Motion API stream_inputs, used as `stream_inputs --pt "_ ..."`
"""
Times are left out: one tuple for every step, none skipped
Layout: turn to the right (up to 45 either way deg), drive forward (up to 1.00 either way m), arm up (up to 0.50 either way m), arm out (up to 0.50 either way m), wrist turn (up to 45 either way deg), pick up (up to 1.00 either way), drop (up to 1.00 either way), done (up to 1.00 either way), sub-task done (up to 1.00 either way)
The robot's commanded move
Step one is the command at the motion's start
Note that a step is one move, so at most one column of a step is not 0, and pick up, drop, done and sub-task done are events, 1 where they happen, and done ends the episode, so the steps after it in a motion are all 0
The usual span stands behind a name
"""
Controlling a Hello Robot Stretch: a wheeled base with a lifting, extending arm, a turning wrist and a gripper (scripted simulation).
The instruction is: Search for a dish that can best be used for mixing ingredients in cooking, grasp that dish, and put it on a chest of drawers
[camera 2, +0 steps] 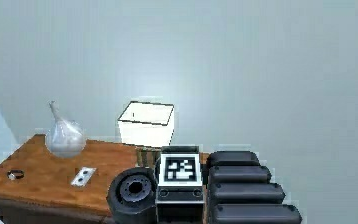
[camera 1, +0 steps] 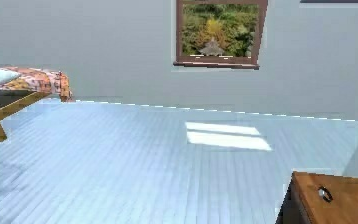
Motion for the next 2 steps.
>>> stream_inputs --pt "45.0 0.00 0.00 0.00 0.0 0.00 0.00 0.00 0.00" --pt "45.0 0.00 0.00 0.00 0.0 0.00 0.00 0.00 0.00"
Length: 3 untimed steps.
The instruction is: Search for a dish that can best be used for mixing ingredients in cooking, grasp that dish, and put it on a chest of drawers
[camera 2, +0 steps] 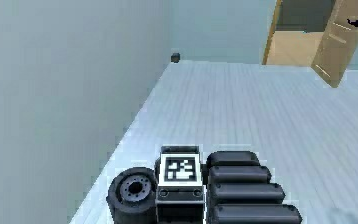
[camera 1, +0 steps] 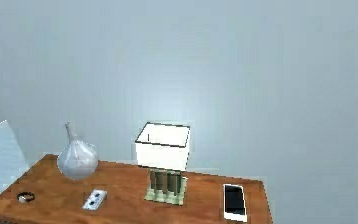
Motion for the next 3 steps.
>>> stream_inputs --pt "27.0 0.00 0.00 0.00 0.0 0.00 0.00 0.00 0.00" --pt "3.0 0.00 0.00 0.00 0.0 0.00 0.00 0.00 0.00" --pt "-45.0 0.00 0.00 0.00 0.0 0.00 0.00 0.00 0.00"
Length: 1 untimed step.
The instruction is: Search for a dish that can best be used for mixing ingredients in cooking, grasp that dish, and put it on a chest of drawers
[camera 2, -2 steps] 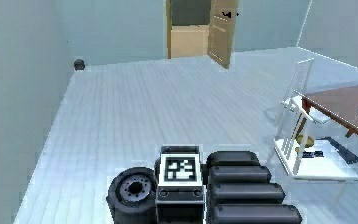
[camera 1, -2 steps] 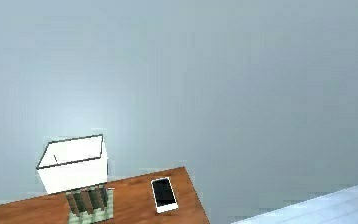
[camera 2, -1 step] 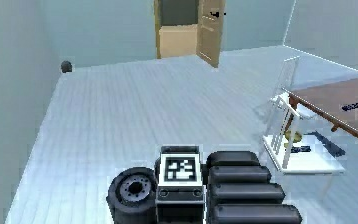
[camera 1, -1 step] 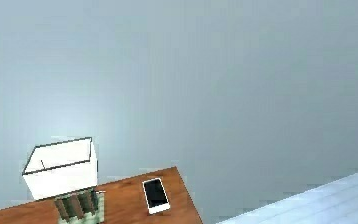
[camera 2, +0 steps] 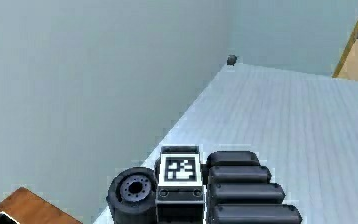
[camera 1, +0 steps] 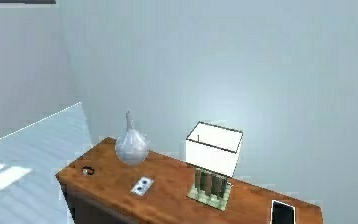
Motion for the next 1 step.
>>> stream_inputs --pt "-45.0 0.00 0.00 0.00 0.0 0.00 0.00 0.00 0.00"
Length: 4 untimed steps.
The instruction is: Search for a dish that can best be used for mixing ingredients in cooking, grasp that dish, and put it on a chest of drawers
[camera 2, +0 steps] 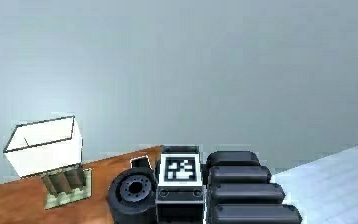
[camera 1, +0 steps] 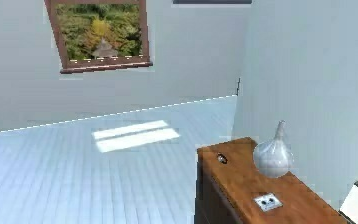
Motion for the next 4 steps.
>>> stream_inputs --pt "-45.0 0.00 0.00 0.00 0.0 0.00 0.00 0.00 0.00" --pt "-12.0 0.00 0.00 0.00 0.0 0.00 0.00 0.00 0.00" --pt "0.0 0.00 0.00 0.36 0.0 0.00 0.00 0.00 0.00" --pt "0.0 0.00 0.00 0.00 45.0 0.00 0.00 0.00 0.00"
